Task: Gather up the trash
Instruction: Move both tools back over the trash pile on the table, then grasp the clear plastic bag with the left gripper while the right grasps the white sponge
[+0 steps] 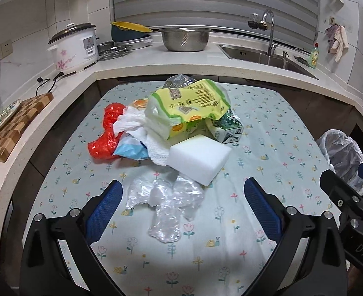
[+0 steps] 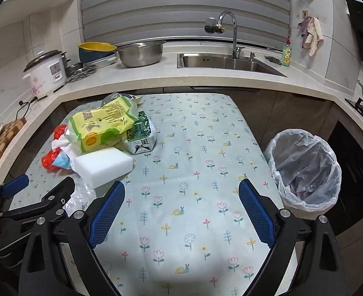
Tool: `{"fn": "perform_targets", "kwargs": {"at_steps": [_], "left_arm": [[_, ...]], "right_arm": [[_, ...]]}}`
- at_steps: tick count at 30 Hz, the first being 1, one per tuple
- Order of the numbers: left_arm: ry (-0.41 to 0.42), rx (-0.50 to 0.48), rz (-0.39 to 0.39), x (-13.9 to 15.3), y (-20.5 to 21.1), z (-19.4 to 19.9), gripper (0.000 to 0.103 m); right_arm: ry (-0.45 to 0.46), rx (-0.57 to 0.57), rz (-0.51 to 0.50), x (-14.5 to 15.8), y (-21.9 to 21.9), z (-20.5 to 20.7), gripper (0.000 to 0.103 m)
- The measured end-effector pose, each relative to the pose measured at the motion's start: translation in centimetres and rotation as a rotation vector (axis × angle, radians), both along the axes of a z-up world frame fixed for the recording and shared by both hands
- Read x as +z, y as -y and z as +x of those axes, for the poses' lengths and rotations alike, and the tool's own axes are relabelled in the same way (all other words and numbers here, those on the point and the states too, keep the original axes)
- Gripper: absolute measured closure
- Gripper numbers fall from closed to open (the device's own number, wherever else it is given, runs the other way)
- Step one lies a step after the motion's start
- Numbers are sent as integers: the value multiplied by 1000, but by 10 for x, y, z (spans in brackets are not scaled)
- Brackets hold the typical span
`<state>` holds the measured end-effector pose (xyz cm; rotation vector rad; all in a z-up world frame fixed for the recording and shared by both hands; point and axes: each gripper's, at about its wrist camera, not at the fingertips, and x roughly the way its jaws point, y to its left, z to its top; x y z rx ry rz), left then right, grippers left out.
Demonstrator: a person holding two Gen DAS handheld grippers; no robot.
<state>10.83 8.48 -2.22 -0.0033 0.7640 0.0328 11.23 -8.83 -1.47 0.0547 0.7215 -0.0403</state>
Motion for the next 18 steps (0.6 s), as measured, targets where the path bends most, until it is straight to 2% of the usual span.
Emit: {"fn": "perform_targets", "kwargs": {"at_steps": [10,18], "left_arm": [[-62,65,-68,-21,-57,6,8],[-82,57,-97,-34,-79,11,8]], "right_arm": [[-38,-1,5,-15,-42,17,14],[-60,48,19,-25,-71,37,14]]}}
